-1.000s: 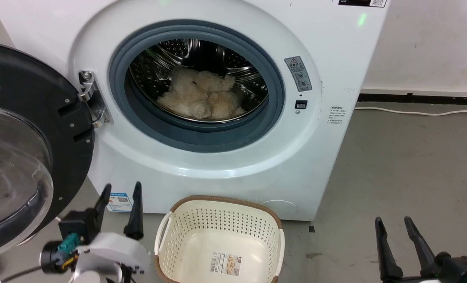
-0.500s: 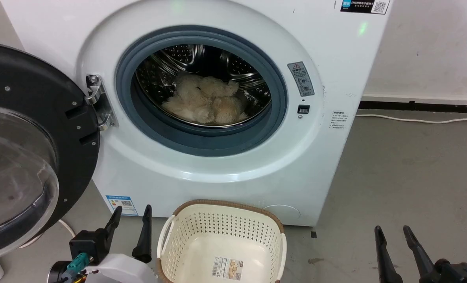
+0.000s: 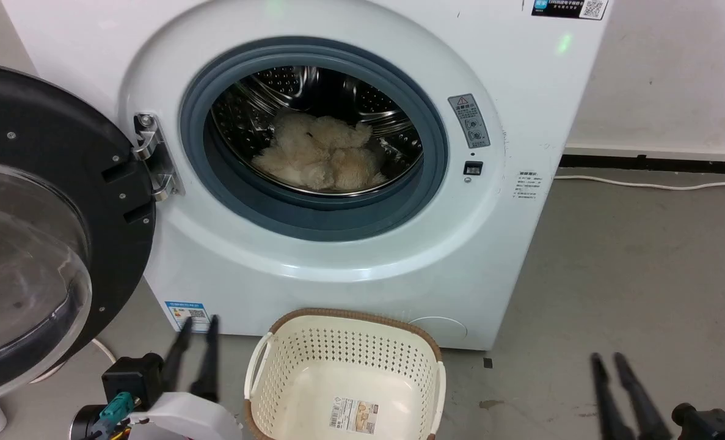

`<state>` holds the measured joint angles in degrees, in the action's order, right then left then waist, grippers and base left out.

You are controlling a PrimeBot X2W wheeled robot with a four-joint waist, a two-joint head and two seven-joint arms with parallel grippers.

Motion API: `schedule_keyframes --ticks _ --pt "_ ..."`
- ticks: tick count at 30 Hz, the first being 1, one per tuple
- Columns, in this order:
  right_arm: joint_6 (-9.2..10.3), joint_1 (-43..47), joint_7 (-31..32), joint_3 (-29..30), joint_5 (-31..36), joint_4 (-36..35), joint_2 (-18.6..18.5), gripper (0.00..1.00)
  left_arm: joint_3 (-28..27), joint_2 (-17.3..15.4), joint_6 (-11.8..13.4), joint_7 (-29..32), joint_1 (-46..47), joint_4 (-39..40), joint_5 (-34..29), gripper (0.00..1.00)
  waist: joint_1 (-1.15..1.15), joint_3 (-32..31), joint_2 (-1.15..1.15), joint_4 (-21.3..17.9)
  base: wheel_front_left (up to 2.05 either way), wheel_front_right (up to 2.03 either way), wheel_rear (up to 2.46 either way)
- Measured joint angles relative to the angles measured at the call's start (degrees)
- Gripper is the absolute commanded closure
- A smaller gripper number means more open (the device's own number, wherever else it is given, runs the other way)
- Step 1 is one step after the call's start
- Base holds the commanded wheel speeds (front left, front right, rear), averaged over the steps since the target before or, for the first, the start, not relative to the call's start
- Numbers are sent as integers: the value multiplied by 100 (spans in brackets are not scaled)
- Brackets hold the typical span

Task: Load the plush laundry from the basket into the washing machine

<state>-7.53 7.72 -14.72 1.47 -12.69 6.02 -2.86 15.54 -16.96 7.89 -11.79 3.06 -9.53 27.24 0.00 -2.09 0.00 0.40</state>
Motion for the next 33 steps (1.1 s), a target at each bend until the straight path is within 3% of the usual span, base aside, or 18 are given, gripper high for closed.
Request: schedule_keyframes --ticks 33 --pt "0 -116 358 -25 276 -116 0 100 -357 338 -177 277 -1 202 -643 100 1 53 0 -10 0 0 0"
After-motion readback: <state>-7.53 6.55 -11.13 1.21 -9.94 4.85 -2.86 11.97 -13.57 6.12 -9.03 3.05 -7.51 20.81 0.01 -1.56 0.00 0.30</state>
